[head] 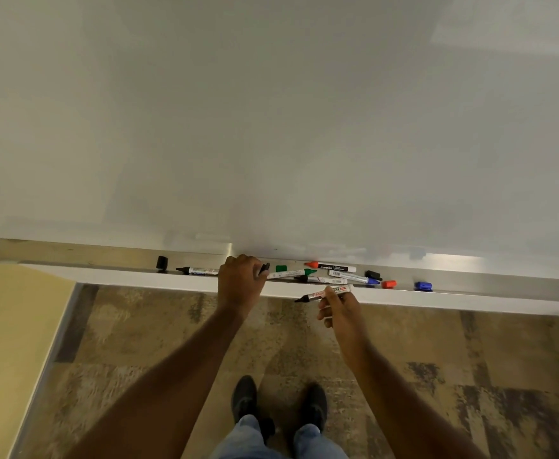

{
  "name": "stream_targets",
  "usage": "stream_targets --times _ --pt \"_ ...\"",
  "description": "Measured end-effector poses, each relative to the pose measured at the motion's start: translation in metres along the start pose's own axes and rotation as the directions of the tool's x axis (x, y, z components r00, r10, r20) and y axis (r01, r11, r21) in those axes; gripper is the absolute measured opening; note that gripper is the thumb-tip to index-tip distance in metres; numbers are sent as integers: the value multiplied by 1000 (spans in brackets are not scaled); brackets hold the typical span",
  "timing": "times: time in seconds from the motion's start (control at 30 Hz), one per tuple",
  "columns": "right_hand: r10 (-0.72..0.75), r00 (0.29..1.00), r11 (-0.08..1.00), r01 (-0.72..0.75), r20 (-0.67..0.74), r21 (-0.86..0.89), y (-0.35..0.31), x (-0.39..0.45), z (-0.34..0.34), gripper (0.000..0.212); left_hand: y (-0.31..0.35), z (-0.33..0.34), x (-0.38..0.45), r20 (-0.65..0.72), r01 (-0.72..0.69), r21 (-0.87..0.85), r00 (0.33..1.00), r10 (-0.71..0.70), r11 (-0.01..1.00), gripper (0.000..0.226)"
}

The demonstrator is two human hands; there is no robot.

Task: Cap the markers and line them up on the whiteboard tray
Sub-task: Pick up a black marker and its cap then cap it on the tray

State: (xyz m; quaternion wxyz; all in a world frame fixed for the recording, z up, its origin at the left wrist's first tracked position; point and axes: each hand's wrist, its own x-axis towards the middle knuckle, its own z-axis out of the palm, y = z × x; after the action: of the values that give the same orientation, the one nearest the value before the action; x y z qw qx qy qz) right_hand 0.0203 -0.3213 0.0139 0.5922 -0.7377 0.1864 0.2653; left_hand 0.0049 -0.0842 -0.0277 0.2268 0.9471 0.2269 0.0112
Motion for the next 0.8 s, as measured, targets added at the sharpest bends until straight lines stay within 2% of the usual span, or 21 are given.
stream_targets --times 0.4,0.5,0.57,0.63,0.7,0.8 --pt "-2 1000 1000 2 -8 16 1 -2 -11 29 2 0 10 3 -92 186 996 93 978 22" --pt "-4 1000 1000 4 -14 27 -1 -1 -10 31 0 -4 10 25 -91 172 996 88 981 21" --pt "2 1000 999 -1 -17 53 -4 -2 -8 31 -3 -7 8 33 -32 66 999 30 997 20" --pt "6 1000 996 -5 -13 87 -7 -2 -6 29 -4 -13 0 64 41 -140 997 -32 989 19" --pt "-1 1000 991 0 2 137 -11 -2 -3 30 1 -23 -14 99 72 -324 994 -42 943 19" --pt "-7 1000 982 3 22 187 -16 -3 6 33 10 -37 -38 119 89 -452 992 -38 888 21"
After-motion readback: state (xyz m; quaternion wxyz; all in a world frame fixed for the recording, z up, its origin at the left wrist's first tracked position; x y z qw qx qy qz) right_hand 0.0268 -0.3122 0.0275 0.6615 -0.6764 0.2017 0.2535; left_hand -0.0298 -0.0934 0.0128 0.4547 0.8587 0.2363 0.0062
